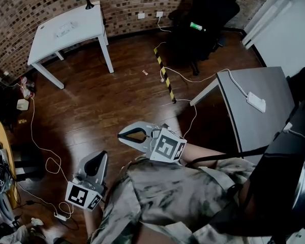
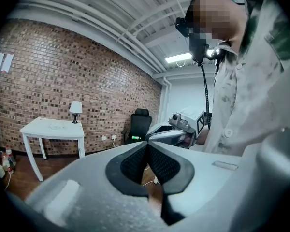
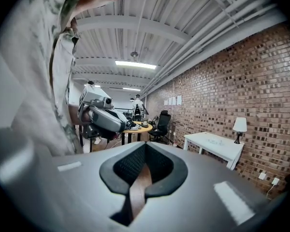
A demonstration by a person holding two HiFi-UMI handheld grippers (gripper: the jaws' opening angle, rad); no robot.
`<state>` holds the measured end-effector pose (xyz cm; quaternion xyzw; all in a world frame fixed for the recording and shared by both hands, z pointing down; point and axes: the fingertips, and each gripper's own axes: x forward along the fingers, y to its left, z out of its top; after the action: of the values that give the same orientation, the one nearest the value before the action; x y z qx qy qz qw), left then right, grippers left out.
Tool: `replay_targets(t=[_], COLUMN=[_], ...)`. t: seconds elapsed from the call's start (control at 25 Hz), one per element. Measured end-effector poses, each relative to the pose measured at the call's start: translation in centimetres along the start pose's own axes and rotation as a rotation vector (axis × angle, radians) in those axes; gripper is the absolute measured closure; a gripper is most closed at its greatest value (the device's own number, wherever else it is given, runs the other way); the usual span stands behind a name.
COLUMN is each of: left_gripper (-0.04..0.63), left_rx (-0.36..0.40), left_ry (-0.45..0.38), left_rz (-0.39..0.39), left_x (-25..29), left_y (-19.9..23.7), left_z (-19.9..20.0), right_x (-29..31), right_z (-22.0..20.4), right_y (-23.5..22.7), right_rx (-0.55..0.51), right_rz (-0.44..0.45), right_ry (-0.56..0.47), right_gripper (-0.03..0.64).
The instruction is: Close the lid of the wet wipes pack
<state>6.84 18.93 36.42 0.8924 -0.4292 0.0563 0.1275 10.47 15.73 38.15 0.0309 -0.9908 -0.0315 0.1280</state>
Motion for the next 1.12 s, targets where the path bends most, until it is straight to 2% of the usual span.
replay_targets(t=[0.72, 1.12], left_gripper=[0.594, 0.594], left_rx=[-0.005, -0.01], left_ry=[-0.02, -0.024], left_rz=[-0.036, -0.042], left_x=[-3.1, -3.2], left_y=[-0.1, -0.7], left_z=[-0.6, -1.0], right_x=[1.5, 0.8], right_z=[0.7, 0.9], right_y=[3.1, 3.8], right_rx=[-0.033, -0.028], right_rz=[-0.012, -0.031], right_ry=[0.007, 0.037], right_gripper=[0.611, 0.611])
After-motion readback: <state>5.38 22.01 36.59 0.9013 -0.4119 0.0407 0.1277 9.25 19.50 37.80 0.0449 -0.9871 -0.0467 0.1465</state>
